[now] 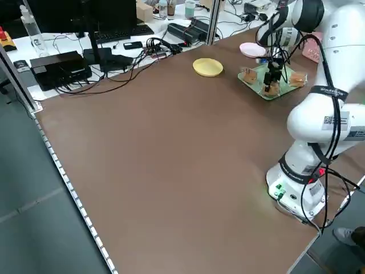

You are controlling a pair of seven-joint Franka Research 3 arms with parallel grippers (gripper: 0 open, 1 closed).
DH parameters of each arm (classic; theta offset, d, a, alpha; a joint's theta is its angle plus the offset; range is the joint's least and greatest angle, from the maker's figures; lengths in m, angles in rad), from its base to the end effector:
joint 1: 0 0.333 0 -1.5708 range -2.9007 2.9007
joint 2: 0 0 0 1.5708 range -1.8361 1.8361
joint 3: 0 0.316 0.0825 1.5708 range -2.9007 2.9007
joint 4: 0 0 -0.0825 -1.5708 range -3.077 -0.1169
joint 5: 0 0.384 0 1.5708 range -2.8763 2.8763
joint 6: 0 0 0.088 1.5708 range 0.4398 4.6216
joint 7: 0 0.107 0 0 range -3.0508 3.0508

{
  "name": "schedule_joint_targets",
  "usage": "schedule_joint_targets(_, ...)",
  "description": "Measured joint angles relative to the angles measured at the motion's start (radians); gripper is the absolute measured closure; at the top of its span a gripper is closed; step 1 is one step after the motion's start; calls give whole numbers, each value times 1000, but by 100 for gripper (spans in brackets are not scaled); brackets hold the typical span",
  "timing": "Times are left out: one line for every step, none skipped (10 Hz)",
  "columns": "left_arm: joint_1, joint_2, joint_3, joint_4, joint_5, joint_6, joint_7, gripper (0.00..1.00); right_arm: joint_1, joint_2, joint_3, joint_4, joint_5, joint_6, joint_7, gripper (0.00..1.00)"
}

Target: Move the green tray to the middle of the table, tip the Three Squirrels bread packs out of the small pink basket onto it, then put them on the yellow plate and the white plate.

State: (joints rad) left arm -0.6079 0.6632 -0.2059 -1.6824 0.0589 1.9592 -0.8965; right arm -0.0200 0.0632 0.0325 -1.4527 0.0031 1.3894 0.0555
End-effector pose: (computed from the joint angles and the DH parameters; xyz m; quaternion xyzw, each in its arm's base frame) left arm 0.4456 -0.4517 0.1965 -0.9814 -0.0338 0.1523 0.1123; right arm 0.5549 0.0067 0.6294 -0.9978 0.0212 0.0632 0.0004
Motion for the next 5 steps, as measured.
schedule_joint_targets(21, -20, 0, 23, 0, 0, 1, 1, 0, 0, 0, 0, 0, 0, 0, 3)
schedule_joint_targets(40, -53, 0, 42, 0, -1, 4, 0, 0, 0, 0, 0, 0, 0, 0, 3)
schedule_joint_targets(50, -87, 0, 57, 0, -8, 5, 0, 0, 0, -1, 0, 0, 0, 0, 3)
schedule_joint_targets(56, -110, 0, 72, 0, -22, 5, 0, -1, 0, -1, 0, 0, 0, 0, 3)
schedule_joint_targets(57, -117, -1, 89, 0, -28, 5, 0, -2, 0, -2, 0, 0, 0, 0, 3)
